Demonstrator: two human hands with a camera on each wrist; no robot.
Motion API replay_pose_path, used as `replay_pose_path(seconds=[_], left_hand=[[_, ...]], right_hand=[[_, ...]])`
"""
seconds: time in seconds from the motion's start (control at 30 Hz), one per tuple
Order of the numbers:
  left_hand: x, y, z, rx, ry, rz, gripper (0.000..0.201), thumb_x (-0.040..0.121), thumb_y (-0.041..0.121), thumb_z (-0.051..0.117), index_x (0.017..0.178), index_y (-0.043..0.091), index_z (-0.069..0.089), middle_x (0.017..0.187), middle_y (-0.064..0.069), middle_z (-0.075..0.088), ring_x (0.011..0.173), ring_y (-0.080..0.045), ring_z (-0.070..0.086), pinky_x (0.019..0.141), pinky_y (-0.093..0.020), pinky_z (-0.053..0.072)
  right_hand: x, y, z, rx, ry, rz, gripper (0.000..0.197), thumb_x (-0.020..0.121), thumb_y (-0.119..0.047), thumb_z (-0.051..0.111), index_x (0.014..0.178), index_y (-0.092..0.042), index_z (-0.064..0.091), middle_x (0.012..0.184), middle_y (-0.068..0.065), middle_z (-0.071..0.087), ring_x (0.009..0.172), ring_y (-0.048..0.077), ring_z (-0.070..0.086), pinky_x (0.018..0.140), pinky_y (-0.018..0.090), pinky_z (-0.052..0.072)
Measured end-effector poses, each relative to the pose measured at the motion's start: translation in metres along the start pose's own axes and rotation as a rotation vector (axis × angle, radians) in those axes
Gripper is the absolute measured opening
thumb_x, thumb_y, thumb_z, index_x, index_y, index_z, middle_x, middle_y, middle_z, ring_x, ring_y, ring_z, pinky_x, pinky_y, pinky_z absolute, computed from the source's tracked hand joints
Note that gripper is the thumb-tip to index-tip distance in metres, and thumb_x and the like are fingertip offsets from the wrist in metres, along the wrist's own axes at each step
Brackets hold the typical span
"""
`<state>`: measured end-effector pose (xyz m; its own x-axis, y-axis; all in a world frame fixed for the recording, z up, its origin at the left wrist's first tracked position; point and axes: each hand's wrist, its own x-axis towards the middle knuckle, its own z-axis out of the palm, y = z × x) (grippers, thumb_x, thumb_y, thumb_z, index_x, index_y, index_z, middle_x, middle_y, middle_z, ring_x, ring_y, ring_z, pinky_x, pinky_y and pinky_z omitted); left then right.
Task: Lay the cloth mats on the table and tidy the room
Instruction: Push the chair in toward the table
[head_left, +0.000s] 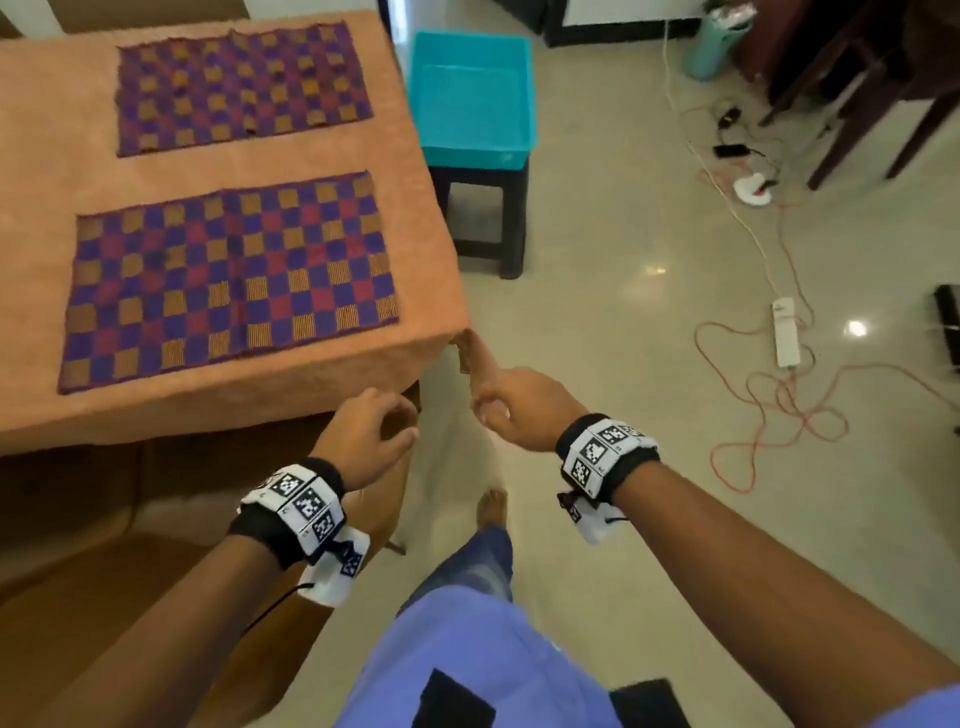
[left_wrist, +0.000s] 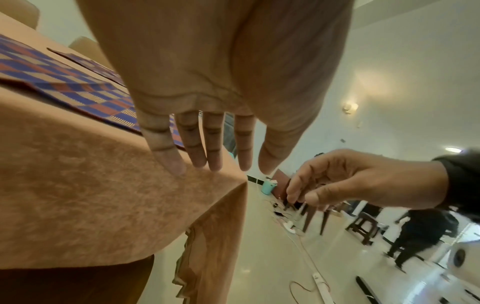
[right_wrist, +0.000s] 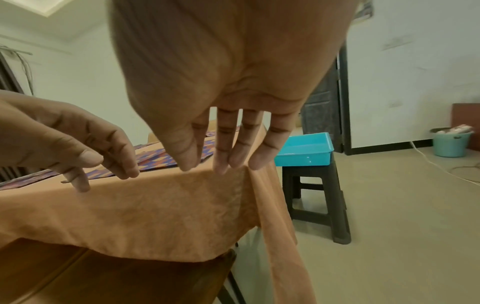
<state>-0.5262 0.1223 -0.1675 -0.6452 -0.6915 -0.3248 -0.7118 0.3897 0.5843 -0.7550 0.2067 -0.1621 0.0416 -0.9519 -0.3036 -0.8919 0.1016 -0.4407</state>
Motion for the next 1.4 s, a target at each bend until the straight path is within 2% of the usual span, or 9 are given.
replay_pose_path(seconds=[0.17, 0.33, 0.43, 0.7, 0.83, 1.03, 1.13, 1.23, 1.4], left_hand=[[0.067, 0.003, -0.004, -0.090, 0.183, -0.169, 0.028, 0.081, 0.035, 0.064, 0.106, 0.023, 0.063, 0.112, -0.001, 0.057, 0.107, -0.022, 0.051, 0.094, -0.040, 0.044], [0.111, 0.014, -0.013, -0.148, 0.356, -0.357, 0.034, 0.076, 0.038, 0.056, 0.101, 0.018, 0.064, 0.107, -0.005, 0.055, 0.104, -0.027, 0.051, 0.094, -0.040, 0.041], [0.135, 0.019, -0.020, -0.172, 0.438, -0.481, 0.037, 0.074, 0.035, 0.058, 0.104, 0.015, 0.065, 0.111, -0.007, 0.055, 0.107, -0.028, 0.049, 0.094, -0.039, 0.039], [0.179, 0.048, -0.003, -0.241, 0.490, -0.780, 0.054, 0.073, 0.036, 0.052, 0.122, 0.015, 0.058, 0.137, -0.014, 0.046, 0.132, -0.032, 0.038, 0.108, -0.043, 0.034], [0.195, 0.072, 0.014, -0.211, 0.481, -0.938, 0.053, 0.081, 0.030, 0.061, 0.132, 0.020, 0.050, 0.153, -0.011, 0.029, 0.143, -0.030, 0.023, 0.111, -0.045, 0.029], [0.200, 0.074, 0.021, -0.173, 0.466, -0.981, 0.051, 0.080, 0.029, 0.061, 0.130, 0.025, 0.052, 0.150, -0.006, 0.034, 0.138, -0.029, 0.030, 0.107, -0.044, 0.036], [0.193, 0.062, 0.004, -0.165, 0.510, -0.954, 0.031, 0.080, 0.030, 0.057, 0.111, 0.028, 0.062, 0.121, 0.000, 0.056, 0.114, -0.025, 0.050, 0.095, -0.040, 0.045], [0.179, 0.038, -0.028, -0.131, 0.554, -0.937, 0.020, 0.081, 0.034, 0.056, 0.098, 0.029, 0.064, 0.100, 0.002, 0.060, 0.100, -0.023, 0.053, 0.085, -0.041, 0.048], [0.147, -0.002, -0.129, 0.193, 0.613, -0.909, 0.036, 0.084, 0.037, 0.055, 0.117, 0.025, 0.057, 0.123, -0.002, 0.056, 0.117, -0.029, 0.049, 0.087, -0.047, 0.047]], right_hand=[[0.094, 0.036, -0.046, -0.043, -0.010, -0.140, 0.028, 0.084, -0.020, 0.058, 0.110, -0.021, 0.068, 0.109, 0.003, 0.065, 0.100, 0.026, 0.057, 0.086, 0.039, 0.048], [0.175, 0.055, -0.072, -0.081, -0.042, -0.332, 0.029, 0.089, -0.041, 0.058, 0.113, -0.025, 0.064, 0.110, 0.000, 0.060, 0.102, 0.023, 0.053, 0.086, 0.041, 0.049], [0.219, 0.061, -0.081, -0.084, -0.068, -0.420, 0.033, 0.091, -0.040, 0.055, 0.119, -0.024, 0.060, 0.126, 0.002, 0.056, 0.111, 0.024, 0.052, 0.089, 0.042, 0.049], [0.312, 0.084, -0.090, -0.238, -0.228, -0.767, 0.050, 0.086, -0.042, 0.062, 0.128, -0.016, 0.057, 0.154, 0.012, 0.033, 0.144, 0.033, 0.025, 0.114, 0.046, 0.030], [0.335, 0.102, -0.093, -0.359, -0.336, -0.846, 0.062, 0.088, -0.052, 0.056, 0.142, -0.025, 0.044, 0.161, 0.008, 0.020, 0.149, 0.031, 0.013, 0.116, 0.046, 0.024], [0.335, 0.104, -0.094, -0.405, -0.319, -0.861, 0.060, 0.085, -0.056, 0.049, 0.139, -0.030, 0.046, 0.159, 0.005, 0.026, 0.146, 0.029, 0.023, 0.113, 0.050, 0.028], [0.340, 0.093, -0.104, -0.420, -0.327, -0.836, 0.051, 0.086, -0.051, 0.054, 0.133, -0.031, 0.050, 0.151, 0.002, 0.037, 0.137, 0.026, 0.035, 0.105, 0.046, 0.037], [0.353, 0.071, -0.115, -0.369, -0.289, -0.847, 0.039, 0.085, -0.045, 0.055, 0.120, -0.029, 0.058, 0.132, -0.001, 0.053, 0.117, 0.023, 0.049, 0.093, 0.044, 0.045], [0.394, -0.007, -0.152, -0.271, -0.103, -0.923, 0.046, 0.081, -0.044, 0.057, 0.120, -0.021, 0.064, 0.136, 0.009, 0.054, 0.125, 0.032, 0.049, 0.100, 0.047, 0.042]])
